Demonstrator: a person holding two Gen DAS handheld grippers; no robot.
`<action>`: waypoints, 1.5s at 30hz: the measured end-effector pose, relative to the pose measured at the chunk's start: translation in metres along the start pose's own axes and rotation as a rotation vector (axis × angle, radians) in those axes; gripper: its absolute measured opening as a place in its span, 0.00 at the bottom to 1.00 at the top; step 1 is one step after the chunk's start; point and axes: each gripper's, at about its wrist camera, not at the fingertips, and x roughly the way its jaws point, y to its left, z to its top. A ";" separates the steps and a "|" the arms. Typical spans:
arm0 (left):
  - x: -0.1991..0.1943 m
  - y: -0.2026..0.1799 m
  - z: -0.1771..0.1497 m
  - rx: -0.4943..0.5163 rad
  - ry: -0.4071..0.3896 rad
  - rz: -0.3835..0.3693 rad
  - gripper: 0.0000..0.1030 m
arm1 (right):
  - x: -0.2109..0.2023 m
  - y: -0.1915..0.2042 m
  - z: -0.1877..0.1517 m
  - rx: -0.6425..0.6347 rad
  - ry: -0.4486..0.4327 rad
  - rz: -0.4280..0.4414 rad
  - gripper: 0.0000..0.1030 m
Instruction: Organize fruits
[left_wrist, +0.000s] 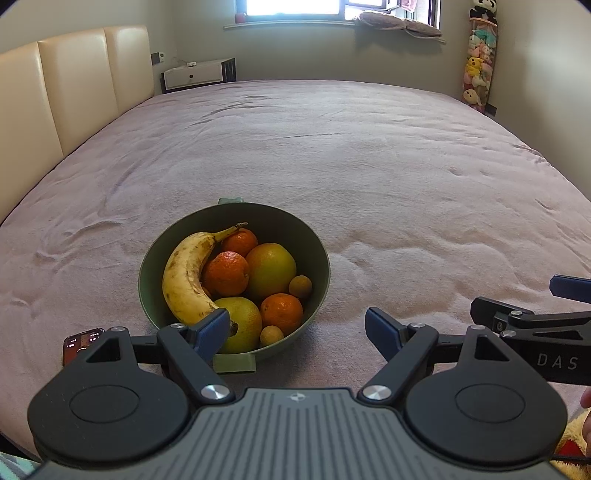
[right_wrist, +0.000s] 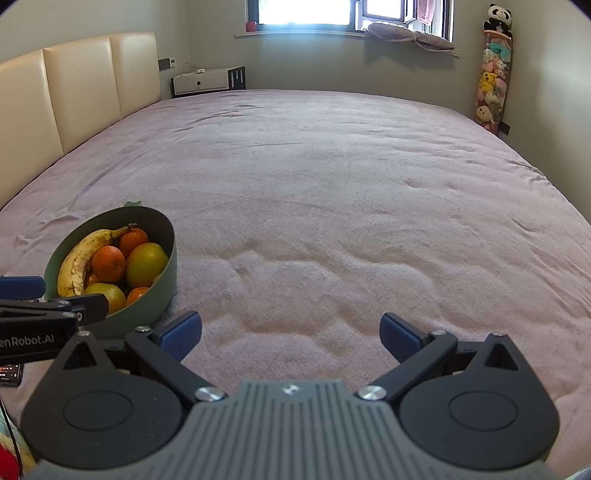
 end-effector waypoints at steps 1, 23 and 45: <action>0.000 0.000 0.000 -0.001 0.001 -0.001 0.94 | 0.000 0.000 0.000 -0.001 0.000 0.000 0.96; 0.001 -0.001 0.002 -0.009 0.009 -0.010 0.94 | 0.000 0.001 -0.001 -0.001 0.003 -0.002 0.96; -0.001 -0.002 0.002 -0.011 0.004 -0.016 0.94 | 0.000 0.002 -0.003 -0.002 0.006 -0.002 0.96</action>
